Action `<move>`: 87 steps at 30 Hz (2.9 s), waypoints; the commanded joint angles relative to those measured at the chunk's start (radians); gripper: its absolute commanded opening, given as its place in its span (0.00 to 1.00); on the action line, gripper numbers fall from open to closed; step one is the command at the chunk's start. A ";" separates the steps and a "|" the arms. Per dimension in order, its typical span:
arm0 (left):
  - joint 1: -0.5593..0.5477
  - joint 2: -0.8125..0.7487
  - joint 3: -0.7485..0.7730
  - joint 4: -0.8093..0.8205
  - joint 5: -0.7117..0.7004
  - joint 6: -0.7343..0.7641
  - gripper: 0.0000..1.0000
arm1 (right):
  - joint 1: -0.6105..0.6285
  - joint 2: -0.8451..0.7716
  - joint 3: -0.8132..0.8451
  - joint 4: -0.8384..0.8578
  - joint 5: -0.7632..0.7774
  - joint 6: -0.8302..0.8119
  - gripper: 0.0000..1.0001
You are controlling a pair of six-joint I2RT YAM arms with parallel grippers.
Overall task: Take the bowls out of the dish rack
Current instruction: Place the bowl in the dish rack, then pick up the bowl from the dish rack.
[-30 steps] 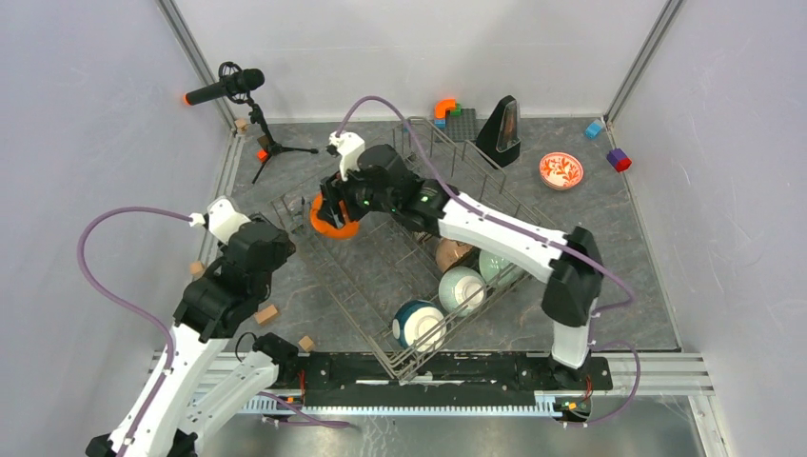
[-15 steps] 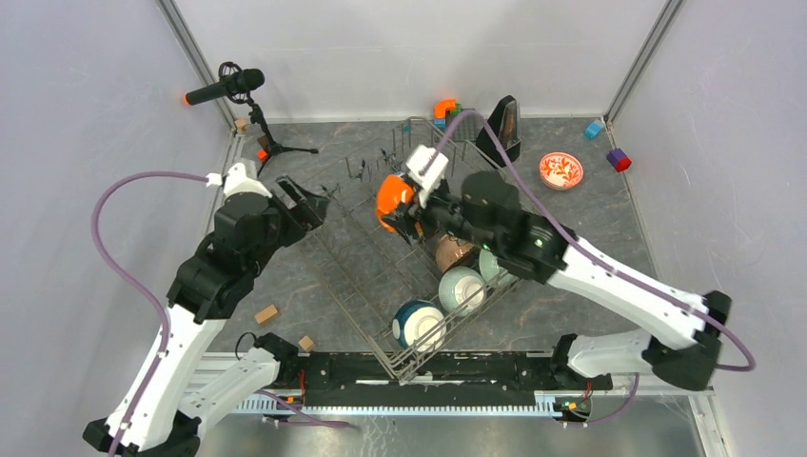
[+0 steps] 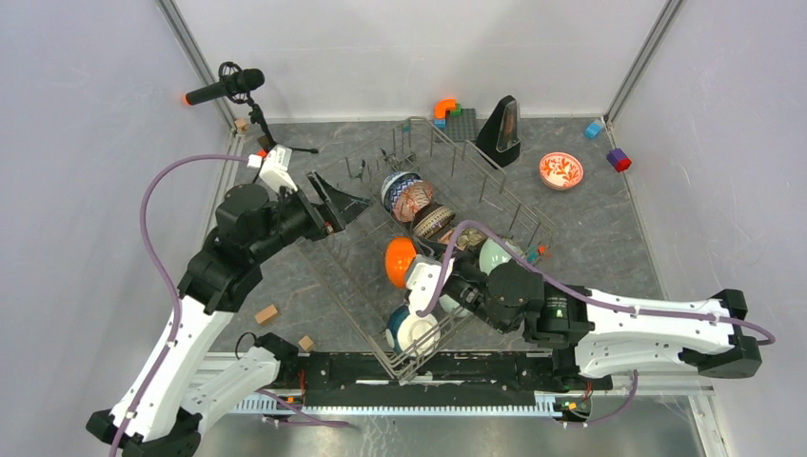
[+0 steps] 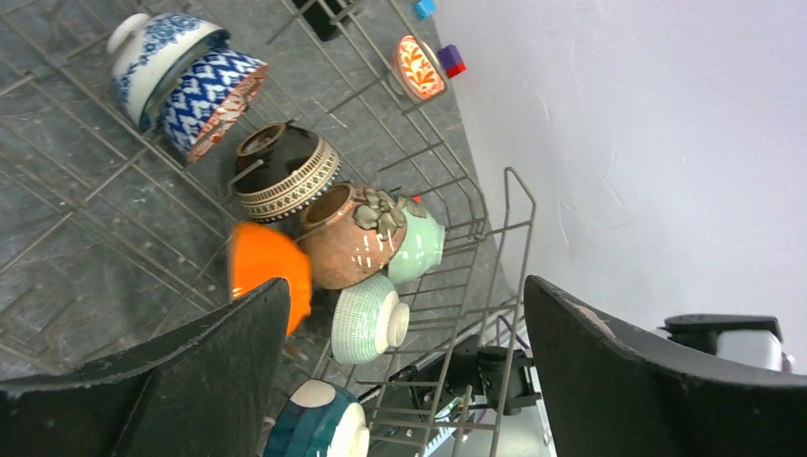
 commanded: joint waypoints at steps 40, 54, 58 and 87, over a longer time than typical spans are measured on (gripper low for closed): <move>-0.288 0.246 -0.208 0.065 -0.345 -0.447 0.75 | -0.393 0.035 -0.158 -0.079 0.065 0.821 0.52; -0.450 0.418 -0.099 -0.094 -0.482 -0.615 0.79 | -0.475 -0.020 -0.208 -0.086 0.046 0.868 0.55; -0.470 0.459 -0.082 -0.101 -0.490 -0.635 0.79 | -0.492 -0.040 -0.217 -0.085 0.035 0.868 0.55; -0.486 0.537 -0.122 0.071 -0.481 -0.657 0.48 | -0.533 -0.106 -0.302 -0.047 -0.009 0.849 0.56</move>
